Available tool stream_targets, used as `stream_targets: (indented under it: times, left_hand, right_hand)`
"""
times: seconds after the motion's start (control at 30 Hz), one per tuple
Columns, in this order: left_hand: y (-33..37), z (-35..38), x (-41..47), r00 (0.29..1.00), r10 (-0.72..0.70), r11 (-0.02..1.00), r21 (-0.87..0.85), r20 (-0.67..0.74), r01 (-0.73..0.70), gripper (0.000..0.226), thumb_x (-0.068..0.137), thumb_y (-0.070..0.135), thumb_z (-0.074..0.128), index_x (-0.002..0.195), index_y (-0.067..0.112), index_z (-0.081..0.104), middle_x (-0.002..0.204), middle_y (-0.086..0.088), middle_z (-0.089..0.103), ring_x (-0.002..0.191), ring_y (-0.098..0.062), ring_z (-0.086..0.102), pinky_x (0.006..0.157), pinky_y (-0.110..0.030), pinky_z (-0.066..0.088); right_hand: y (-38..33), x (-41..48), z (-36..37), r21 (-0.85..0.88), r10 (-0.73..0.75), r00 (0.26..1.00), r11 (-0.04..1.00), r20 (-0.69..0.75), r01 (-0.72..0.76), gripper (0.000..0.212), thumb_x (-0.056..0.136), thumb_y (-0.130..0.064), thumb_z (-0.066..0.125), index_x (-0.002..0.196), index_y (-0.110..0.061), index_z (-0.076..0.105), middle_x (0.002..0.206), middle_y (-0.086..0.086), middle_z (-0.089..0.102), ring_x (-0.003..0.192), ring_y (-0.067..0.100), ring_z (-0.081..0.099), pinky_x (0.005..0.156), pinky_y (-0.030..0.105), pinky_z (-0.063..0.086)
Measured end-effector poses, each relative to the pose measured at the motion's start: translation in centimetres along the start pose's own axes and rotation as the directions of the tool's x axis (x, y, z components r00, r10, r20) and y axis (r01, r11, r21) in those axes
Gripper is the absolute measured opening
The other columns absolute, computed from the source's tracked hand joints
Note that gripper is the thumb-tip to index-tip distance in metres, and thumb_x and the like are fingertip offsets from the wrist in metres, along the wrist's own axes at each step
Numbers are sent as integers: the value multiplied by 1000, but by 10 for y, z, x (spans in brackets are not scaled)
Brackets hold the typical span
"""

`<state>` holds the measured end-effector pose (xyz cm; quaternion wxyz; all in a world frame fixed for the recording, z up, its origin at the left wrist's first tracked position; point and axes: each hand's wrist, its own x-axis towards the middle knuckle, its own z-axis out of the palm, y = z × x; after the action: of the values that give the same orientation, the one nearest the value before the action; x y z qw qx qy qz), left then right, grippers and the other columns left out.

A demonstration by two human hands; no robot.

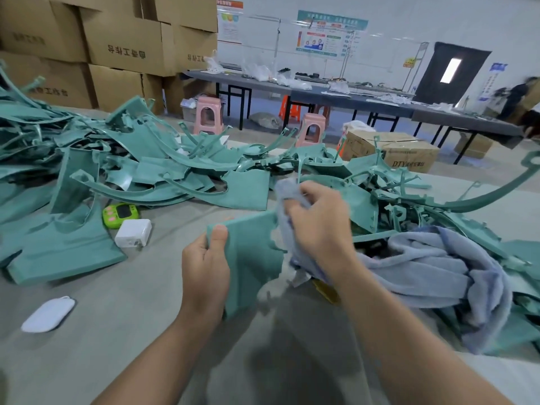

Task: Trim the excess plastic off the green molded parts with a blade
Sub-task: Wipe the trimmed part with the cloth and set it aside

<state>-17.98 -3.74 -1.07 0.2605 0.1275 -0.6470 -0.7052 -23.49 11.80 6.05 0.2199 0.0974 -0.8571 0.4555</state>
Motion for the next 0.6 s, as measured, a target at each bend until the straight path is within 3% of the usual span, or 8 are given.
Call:
stream_targets:
  times: [0.07, 0.17, 0.23, 0.3, 0.37, 0.43, 0.5, 0.6]
  left_hand:
    - [-1, 2, -1, 999, 0, 998, -57, 38, 2, 52, 97, 47, 50, 64, 8, 52, 61, 1, 47, 59, -13, 44, 55, -33, 38]
    - [0, 2, -4, 998, 19, 999, -32, 66, -17, 53, 93, 49, 49, 64, 5, 39, 62, -2, 39, 59, -14, 36, 57, -32, 32]
    - [2, 4, -9, 997, -26, 997, -75, 72, 31, 52, 93, 46, 50, 62, 5, 42, 61, -5, 41, 59, -15, 39, 57, -34, 35]
    - [5, 8, -13, 991, -115, 974, -187, 70, 126, 55, 96, 43, 52, 70, -5, 53, 65, -12, 55, 60, -22, 51, 59, -37, 44]
    - [7, 8, -14, 980, -178, 940, -277, 90, 197, 46, 101, 35, 52, 73, 0, 63, 71, -13, 64, 64, -24, 61, 56, -33, 52]
    - [8, 7, -14, 963, -248, 914, -306, 104, 268, 35, 99, 35, 55, 77, 7, 58, 72, -10, 55, 66, -24, 54, 57, -33, 48]
    - [10, 7, -15, 944, -315, 894, -304, 94, 329, 30, 97, 37, 55, 81, 11, 54, 73, -10, 50, 69, -27, 47, 62, -36, 43]
    - [14, 10, -14, 930, -360, 860, -361, 71, 360, 43, 102, 33, 52, 75, 0, 61, 78, -16, 72, 66, -31, 67, 61, -36, 56]
  right_hand:
    - [-7, -19, 22, 31, -18, 999, 999, 44, 16, 48, 100, -47, 57, 69, -11, 54, 61, 4, 59, 49, 6, 38, 48, 28, 34]
    - [-6, -42, 42, 112, 70, 997, 992, -27, -66, 41, 101, -41, 55, 69, -15, 51, 60, -5, 56, 52, 5, 43, 50, 23, 32]
    - [-6, -58, 51, 121, 66, 998, 991, -13, -64, 32, 101, -38, 54, 72, -26, 49, 61, -12, 56, 57, 1, 49, 52, 19, 32]
    - [-11, -75, 57, 109, 50, 998, 993, 44, -55, 20, 96, -39, 54, 78, -31, 49, 65, -10, 58, 62, 1, 53, 54, 21, 36]
    - [-15, -91, 60, 135, 19, 994, 990, 112, -34, 14, 92, -37, 55, 80, -33, 49, 70, -10, 62, 62, 5, 56, 52, 20, 42]
    - [-13, -105, 57, 139, -12, 985, 990, 173, -12, 10, 92, -31, 56, 83, -31, 50, 68, -8, 62, 61, 8, 57, 51, 22, 44]
    - [-9, -116, 49, 101, -56, 975, 994, 215, 35, 10, 93, -32, 55, 84, -29, 50, 67, -8, 61, 63, 9, 58, 52, 19, 42]
    - [3, -118, 34, -67, -87, 972, 992, 217, 104, 25, 97, -42, 51, 78, -28, 41, 60, -9, 51, 61, 12, 51, 53, 21, 34]
